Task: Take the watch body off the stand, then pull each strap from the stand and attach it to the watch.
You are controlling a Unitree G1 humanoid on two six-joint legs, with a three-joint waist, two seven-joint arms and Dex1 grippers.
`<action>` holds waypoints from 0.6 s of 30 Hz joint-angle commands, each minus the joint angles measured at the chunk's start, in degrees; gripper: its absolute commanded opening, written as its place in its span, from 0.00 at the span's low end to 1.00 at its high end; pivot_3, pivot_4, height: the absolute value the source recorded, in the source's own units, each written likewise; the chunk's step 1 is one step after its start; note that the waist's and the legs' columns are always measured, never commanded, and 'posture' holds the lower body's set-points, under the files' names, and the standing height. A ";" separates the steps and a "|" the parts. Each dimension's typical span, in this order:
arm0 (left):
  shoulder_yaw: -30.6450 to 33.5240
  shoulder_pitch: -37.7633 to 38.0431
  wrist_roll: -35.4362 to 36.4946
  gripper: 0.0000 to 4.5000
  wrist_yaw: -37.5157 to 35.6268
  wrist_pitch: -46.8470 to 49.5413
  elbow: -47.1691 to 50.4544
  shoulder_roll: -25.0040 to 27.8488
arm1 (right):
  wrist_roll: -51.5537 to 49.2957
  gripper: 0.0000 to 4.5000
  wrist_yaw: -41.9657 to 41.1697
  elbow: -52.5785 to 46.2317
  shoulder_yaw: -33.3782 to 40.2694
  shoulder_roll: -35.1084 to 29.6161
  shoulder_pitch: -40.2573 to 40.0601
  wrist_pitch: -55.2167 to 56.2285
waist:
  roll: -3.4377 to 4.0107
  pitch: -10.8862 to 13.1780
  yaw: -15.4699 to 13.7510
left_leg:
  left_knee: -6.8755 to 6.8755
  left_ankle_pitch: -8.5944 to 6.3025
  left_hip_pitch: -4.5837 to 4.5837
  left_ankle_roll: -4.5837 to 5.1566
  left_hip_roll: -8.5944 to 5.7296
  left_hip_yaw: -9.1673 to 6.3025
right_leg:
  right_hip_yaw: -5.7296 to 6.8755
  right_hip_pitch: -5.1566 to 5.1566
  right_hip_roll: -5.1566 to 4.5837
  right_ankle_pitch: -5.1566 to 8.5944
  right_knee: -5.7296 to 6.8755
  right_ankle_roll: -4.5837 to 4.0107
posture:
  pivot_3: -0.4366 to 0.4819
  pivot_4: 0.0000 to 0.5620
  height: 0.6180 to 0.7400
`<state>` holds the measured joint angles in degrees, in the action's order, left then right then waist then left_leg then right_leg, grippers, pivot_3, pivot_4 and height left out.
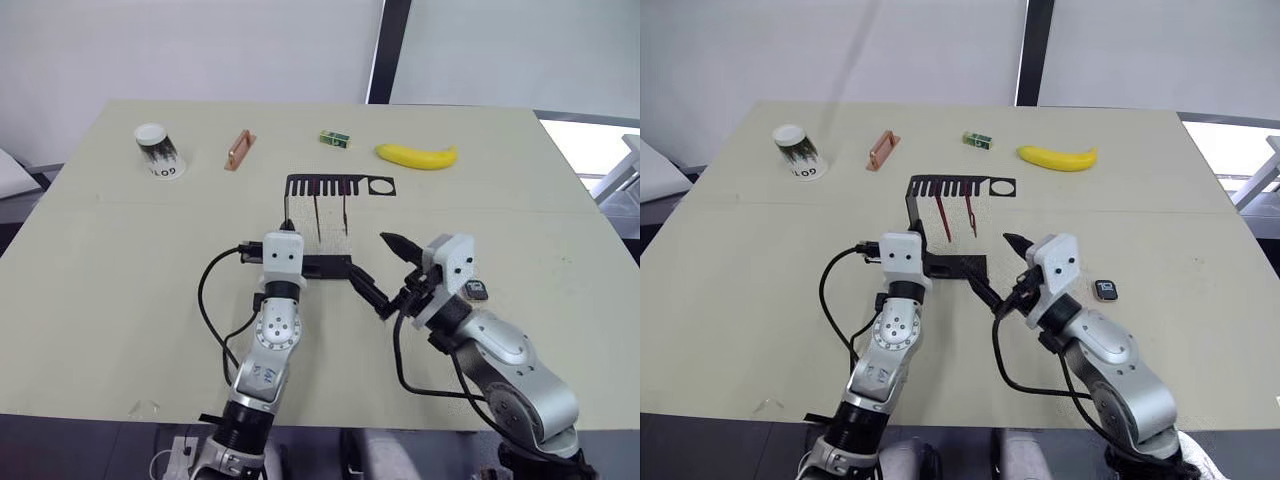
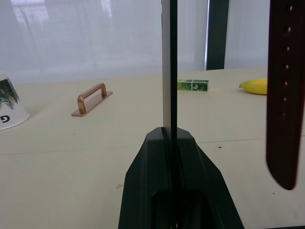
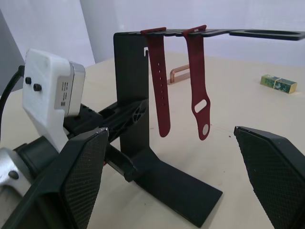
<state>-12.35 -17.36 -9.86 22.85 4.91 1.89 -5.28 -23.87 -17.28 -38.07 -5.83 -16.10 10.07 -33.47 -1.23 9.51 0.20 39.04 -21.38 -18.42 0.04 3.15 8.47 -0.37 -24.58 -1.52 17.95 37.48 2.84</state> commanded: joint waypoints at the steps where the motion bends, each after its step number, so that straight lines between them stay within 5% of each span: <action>1: -0.59 -1.40 -0.85 0.01 0.70 -1.77 -0.67 -3.83 | 3.04 1.00 3.39 0.36 -2.13 1.96 2.99 -0.39 | 0.00 0.00 0.01 | 0.00 0.00 0.00 0.00 0.00 -0.01 | 0.01 0.00 0.00 0.00 0.00 0.00 | 0.48 0.27 0.98; 18: -2.61 6.68 -0.99 0.01 -2.97 -0.80 6.40 -1.80 | 5.74 1.00 2.78 5.49 -2.51 2.97 4.93 0.99 | 0.00 0.00 0.19 | -0.03 -0.01 -0.07 0.02 0.02 -0.01 | 0.04 -0.06 0.00 0.00 -0.04 0.00 | 0.48 0.27 0.98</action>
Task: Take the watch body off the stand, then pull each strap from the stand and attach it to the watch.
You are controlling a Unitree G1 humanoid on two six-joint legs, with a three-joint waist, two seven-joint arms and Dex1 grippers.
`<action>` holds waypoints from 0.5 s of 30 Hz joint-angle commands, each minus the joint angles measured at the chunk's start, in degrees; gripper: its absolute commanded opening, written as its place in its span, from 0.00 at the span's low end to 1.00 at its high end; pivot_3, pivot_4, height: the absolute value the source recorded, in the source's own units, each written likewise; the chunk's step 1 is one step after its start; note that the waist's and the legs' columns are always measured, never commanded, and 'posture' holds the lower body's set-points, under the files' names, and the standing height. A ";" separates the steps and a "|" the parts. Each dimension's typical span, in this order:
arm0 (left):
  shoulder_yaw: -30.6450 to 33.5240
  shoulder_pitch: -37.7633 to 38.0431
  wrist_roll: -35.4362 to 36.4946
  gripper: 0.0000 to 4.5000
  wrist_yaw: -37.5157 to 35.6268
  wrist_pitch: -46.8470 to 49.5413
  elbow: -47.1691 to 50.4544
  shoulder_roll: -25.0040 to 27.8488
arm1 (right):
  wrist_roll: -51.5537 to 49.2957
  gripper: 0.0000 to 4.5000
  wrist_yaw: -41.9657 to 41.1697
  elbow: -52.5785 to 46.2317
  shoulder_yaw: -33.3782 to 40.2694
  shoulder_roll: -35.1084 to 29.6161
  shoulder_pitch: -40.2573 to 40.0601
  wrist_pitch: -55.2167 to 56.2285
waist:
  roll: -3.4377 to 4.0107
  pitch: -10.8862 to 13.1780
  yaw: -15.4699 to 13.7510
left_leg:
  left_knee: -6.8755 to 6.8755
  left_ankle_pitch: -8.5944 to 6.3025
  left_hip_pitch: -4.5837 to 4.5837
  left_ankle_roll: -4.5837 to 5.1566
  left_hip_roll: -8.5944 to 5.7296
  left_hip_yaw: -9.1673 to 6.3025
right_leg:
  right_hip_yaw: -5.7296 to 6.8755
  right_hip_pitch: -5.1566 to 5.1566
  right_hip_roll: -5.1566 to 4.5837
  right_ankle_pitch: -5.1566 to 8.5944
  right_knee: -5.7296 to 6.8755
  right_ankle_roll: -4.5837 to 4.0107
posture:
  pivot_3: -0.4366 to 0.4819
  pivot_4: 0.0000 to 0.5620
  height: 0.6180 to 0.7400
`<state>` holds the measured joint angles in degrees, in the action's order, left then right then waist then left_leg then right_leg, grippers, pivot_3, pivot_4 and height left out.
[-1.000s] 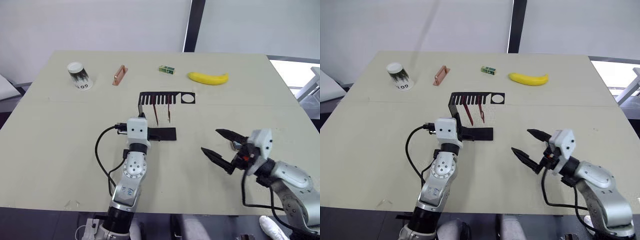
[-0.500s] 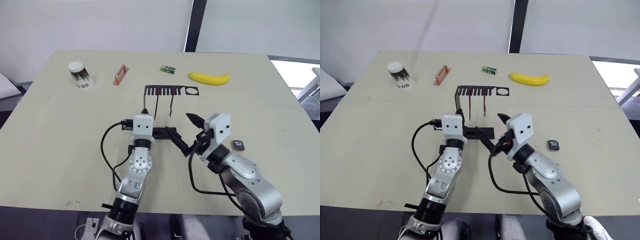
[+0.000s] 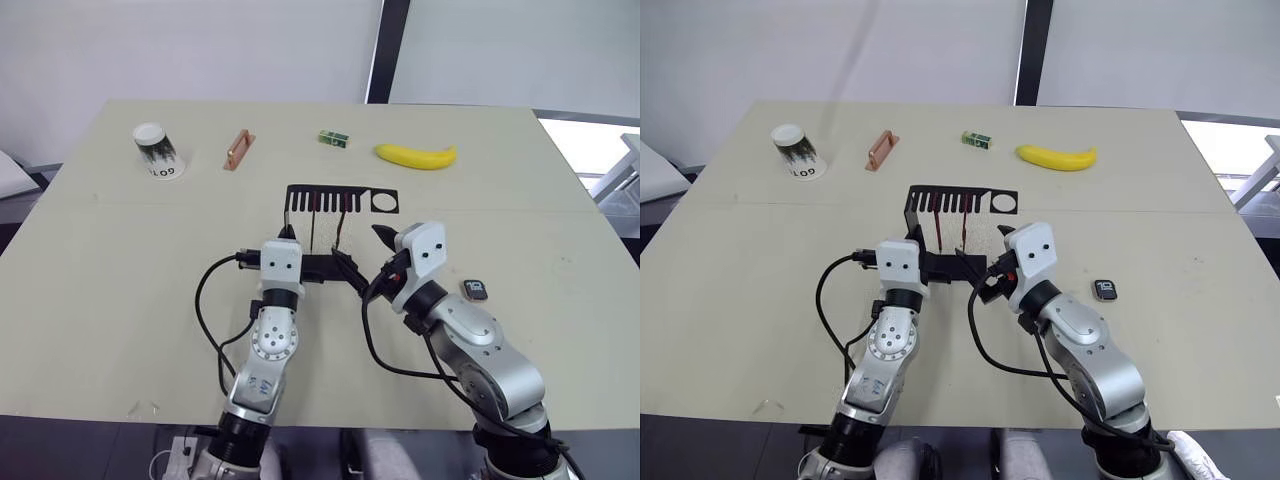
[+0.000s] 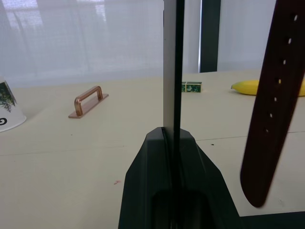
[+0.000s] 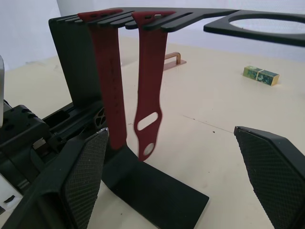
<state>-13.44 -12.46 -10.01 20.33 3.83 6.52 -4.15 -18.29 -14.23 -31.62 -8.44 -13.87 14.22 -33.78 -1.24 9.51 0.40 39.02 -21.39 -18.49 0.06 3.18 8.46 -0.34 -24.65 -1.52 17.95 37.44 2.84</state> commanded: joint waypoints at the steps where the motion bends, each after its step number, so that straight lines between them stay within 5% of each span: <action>1: -1.56 1.68 -0.87 0.01 -0.42 0.33 1.74 -3.02 | 0.23 1.00 -0.28 -0.80 -0.14 1.03 0.90 1.37 | 0.00 0.00 -0.02 | 0.00 0.00 0.00 0.00 0.00 0.00 | 0.00 0.00 0.00 0.00 0.00 0.00 | 0.48 0.27 0.98; 15: -1.77 1.63 -0.98 0.01 -0.62 0.36 1.65 -3.10 | 4.85 1.00 0.17 7.57 -1.06 5.08 6.82 5.20 | 0.00 0.00 0.05 | -0.04 -0.01 -0.02 0.02 0.00 -0.01 | 0.02 -0.01 -0.01 0.00 -0.04 0.00 | 0.48 0.27 0.98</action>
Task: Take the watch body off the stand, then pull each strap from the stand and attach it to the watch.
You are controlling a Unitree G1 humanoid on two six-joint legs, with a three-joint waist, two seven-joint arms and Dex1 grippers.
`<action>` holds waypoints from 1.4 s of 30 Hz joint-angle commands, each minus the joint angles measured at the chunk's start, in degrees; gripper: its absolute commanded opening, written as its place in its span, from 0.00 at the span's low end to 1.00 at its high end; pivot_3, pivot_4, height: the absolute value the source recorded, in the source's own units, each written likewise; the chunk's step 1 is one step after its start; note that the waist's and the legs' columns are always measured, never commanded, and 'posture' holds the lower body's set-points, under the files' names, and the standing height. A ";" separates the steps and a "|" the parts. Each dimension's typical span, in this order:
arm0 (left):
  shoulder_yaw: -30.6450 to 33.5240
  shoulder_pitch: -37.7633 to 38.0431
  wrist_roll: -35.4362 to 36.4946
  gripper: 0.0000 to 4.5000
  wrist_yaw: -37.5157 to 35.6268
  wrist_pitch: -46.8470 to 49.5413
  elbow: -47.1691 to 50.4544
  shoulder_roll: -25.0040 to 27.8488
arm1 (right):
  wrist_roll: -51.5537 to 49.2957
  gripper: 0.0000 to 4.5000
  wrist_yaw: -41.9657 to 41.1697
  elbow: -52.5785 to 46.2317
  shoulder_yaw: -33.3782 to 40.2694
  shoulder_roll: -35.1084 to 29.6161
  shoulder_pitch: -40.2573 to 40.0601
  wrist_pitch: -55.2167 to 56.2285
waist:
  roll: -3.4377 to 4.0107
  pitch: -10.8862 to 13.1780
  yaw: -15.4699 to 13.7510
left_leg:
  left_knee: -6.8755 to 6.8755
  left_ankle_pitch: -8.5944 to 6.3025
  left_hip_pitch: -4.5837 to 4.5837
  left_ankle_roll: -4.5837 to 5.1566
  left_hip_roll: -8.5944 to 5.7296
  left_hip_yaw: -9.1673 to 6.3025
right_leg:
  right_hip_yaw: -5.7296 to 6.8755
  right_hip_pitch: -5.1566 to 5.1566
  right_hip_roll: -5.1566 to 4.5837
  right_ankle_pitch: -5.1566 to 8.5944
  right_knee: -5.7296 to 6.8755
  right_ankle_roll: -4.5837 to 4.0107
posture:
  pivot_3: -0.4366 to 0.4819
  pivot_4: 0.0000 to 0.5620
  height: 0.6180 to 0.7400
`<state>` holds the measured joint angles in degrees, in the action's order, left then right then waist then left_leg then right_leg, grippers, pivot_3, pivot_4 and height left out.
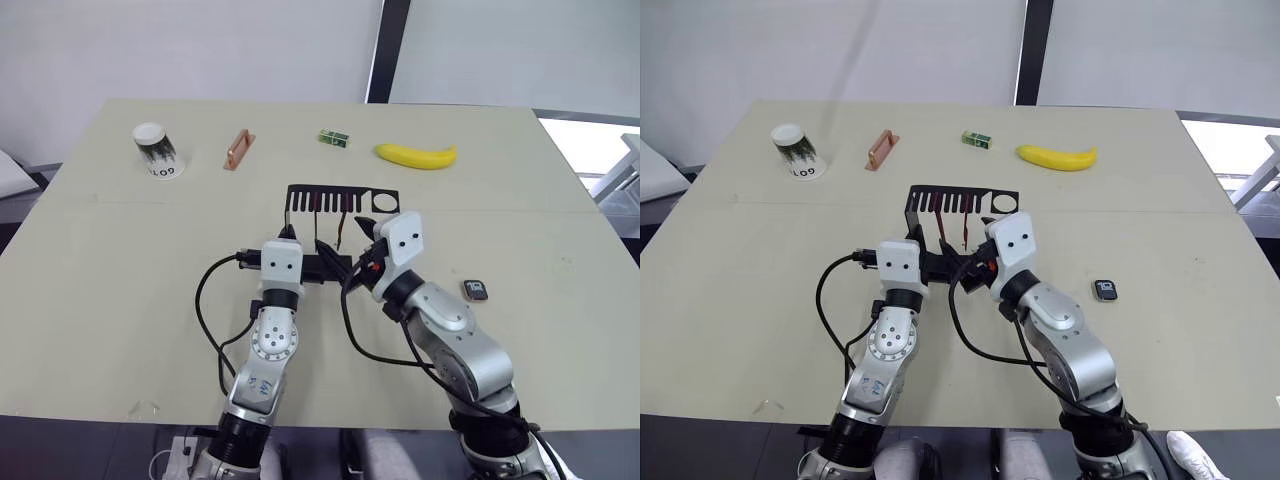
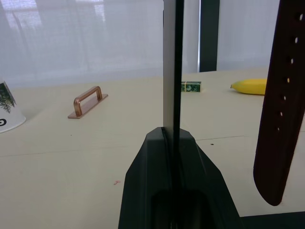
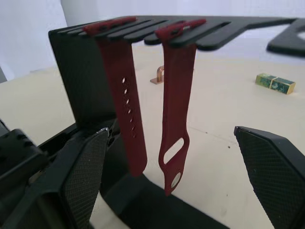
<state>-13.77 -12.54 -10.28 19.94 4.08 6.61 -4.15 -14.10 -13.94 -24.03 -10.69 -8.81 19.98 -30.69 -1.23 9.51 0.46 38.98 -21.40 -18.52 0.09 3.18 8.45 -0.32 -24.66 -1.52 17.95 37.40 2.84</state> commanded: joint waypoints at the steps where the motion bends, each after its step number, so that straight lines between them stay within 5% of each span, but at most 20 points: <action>1: -1.43 1.76 -0.72 0.01 -0.25 0.13 1.57 -3.10 | 0.93 1.00 -0.35 0.69 1.37 -0.13 1.59 2.54 | 0.00 0.00 0.00 | -0.01 0.00 0.00 0.00 0.00 0.00 | 0.00 0.00 0.00 0.00 -0.01 0.00 | 0.48 0.27 0.98; 13: -1.26 1.78 -0.69 0.01 -0.21 0.27 1.65 -3.15 | 2.00 1.00 0.33 2.91 1.83 1.65 2.48 4.16 | 0.00 0.00 0.00 | -0.01 0.00 0.00 0.00 0.00 0.00 | 0.00 0.00 -0.01 0.00 -0.02 0.00 | 0.48 0.27 0.98; 16: -1.31 1.74 -0.70 0.00 -0.22 0.28 1.65 -3.18 | 2.20 0.81 0.35 2.81 1.82 2.00 2.29 3.86 | 0.00 0.00 0.01 | -0.01 0.00 -0.01 0.01 0.00 0.00 | 0.00 0.00 -0.01 0.00 -0.02 0.00 | 0.48 0.27 0.98; 23: -1.32 1.55 -0.69 0.00 -0.22 0.40 1.53 -3.27 | 1.82 0.03 0.06 1.94 1.62 2.43 1.51 2.72 | 0.00 0.00 0.01 | -0.02 -0.01 -0.01 0.01 0.01 0.00 | 0.00 0.00 -0.02 0.00 -0.03 0.00 | 0.48 0.27 0.98; 42: -0.97 0.95 -0.35 0.00 -0.64 0.26 0.80 -3.06 | 9.76 0.01 -1.45 -0.24 -2.47 -2.02 -0.20 14.32 | 0.00 0.00 0.26 | -0.09 -0.01 -0.02 0.02 0.01 -0.02 | 0.01 -0.01 -0.02 0.00 -0.11 0.00 | 0.48 0.27 0.98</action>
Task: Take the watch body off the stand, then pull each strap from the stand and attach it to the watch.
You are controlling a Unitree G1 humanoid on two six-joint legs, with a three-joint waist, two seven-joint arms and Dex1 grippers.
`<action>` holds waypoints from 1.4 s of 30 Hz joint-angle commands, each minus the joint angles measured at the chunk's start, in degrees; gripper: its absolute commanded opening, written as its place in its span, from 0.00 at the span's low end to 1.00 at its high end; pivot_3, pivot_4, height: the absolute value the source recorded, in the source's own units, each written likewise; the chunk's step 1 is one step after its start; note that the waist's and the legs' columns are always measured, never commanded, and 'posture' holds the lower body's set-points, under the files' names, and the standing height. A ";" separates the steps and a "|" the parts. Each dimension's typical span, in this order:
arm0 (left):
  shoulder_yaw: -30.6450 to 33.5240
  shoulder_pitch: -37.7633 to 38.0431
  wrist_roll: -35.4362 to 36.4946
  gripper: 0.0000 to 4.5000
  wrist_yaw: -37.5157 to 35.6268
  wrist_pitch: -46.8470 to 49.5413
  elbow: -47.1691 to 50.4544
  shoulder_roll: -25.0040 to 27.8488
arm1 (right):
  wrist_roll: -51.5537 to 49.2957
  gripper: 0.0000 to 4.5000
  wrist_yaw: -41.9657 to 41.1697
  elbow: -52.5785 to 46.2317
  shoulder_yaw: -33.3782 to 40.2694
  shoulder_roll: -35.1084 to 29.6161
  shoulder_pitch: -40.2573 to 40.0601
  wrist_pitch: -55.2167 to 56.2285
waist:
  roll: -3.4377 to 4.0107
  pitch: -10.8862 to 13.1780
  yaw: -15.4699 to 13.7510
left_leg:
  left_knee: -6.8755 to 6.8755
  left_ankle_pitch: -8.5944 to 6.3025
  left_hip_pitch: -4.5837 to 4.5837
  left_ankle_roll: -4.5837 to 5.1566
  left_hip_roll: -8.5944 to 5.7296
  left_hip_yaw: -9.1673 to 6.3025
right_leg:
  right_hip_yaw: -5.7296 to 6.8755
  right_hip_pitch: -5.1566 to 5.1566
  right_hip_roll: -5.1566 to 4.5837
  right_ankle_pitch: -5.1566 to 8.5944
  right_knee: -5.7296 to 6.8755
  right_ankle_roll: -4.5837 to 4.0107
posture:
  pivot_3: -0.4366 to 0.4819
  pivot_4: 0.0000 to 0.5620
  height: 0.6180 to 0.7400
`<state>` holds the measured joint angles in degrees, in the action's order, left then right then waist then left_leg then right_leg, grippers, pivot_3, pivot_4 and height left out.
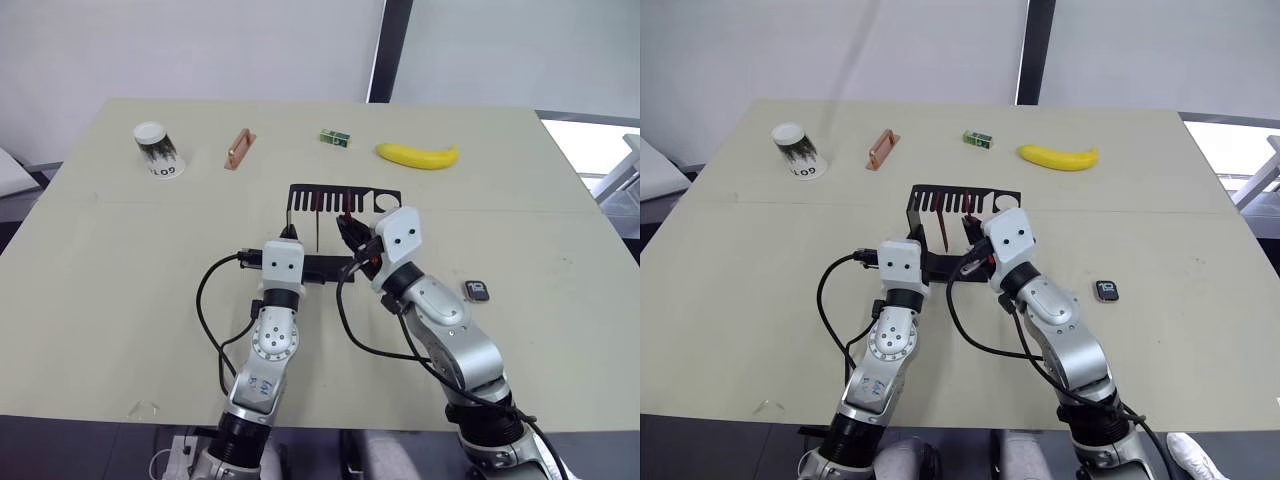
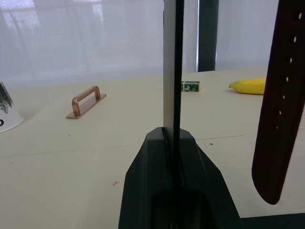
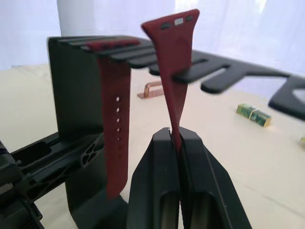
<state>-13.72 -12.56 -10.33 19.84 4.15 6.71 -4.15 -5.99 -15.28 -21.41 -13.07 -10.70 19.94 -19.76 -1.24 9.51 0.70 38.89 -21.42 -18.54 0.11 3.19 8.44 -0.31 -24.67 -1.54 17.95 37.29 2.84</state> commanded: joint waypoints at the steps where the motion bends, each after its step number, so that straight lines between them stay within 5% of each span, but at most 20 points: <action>1: -1.00 0.92 -0.27 0.00 -0.60 0.20 0.64 -3.04 | 1.97 0.01 -0.25 -2.86 -0.14 -0.25 -0.42 3.87 | 0.00 0.00 0.03 | 0.00 0.00 0.00 0.00 0.00 0.00 | -0.01 0.00 0.00 0.00 0.00 0.00 | 0.48 0.27 0.98; 18: -0.70 0.61 1.13 0.00 -3.07 1.37 0.49 -2.73 | -3.06 0.01 -9.58 -11.33 2.87 -8.73 -12.95 3.77 | -0.01 0.00 -0.40 | -0.04 -0.01 -0.01 0.02 0.00 -0.01 | 0.00 0.06 -0.01 -0.01 -0.18 0.02 | 0.48 0.27 0.98; 22: -1.32 2.18 2.80 0.30 -5.72 1.16 2.03 -2.17 | -4.43 0.00 -10.39 -11.34 4.63 -9.97 -13.73 3.59 | -0.03 0.02 -0.42 | -0.06 -0.01 -0.03 0.02 0.00 -0.01 | 0.01 0.05 0.00 -0.01 -0.21 0.02 | 0.48 0.27 0.98; 25: -1.67 4.28 2.56 0.64 -6.89 2.72 3.67 -1.46 | -6.08 0.00 -11.85 -11.00 5.87 -11.08 -13.66 3.48 | -0.03 0.02 -0.26 | -0.13 -0.01 -0.02 0.02 0.00 -0.01 | 0.00 0.04 0.00 -0.01 -0.25 0.03 | 0.48 0.27 0.98; 34: -1.08 14.28 4.91 0.64 -15.78 5.73 13.63 3.88 | -14.61 0.00 -17.44 -11.48 11.43 -15.78 -15.97 0.14 | -0.03 0.02 -0.08 | -0.33 -0.01 0.02 0.02 0.01 -0.01 | -0.01 0.05 -0.01 -0.01 -0.35 0.02 | 0.48 0.27 0.98; 39: 3.25 20.28 13.92 0.64 -26.89 5.78 20.62 10.59 | -22.24 0.00 -23.90 -10.53 16.28 -19.37 -19.18 -0.55 | -0.04 0.03 0.20 | -0.51 0.01 0.06 0.02 0.00 -0.01 | -0.03 0.05 -0.01 -0.01 -0.41 0.01 | 0.48 0.27 0.98; 42: 7.89 22.32 21.76 0.94 -34.74 5.70 23.42 15.56 | -26.35 0.00 -26.71 -9.44 18.54 -21.23 -20.59 -1.88 | -0.05 0.03 0.75 | -0.65 0.01 0.10 0.02 0.00 -0.02 | -0.02 0.06 -0.02 0.01 -0.45 -0.03 | 0.48 0.27 0.98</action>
<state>-7.97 9.49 6.61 -10.26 10.80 26.19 10.09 -28.91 -39.49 -29.70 3.51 -31.34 -0.42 -21.42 -1.28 9.55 1.45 38.24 -21.40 -18.45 0.12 3.19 8.41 -0.33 -24.61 -1.56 17.97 36.85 2.81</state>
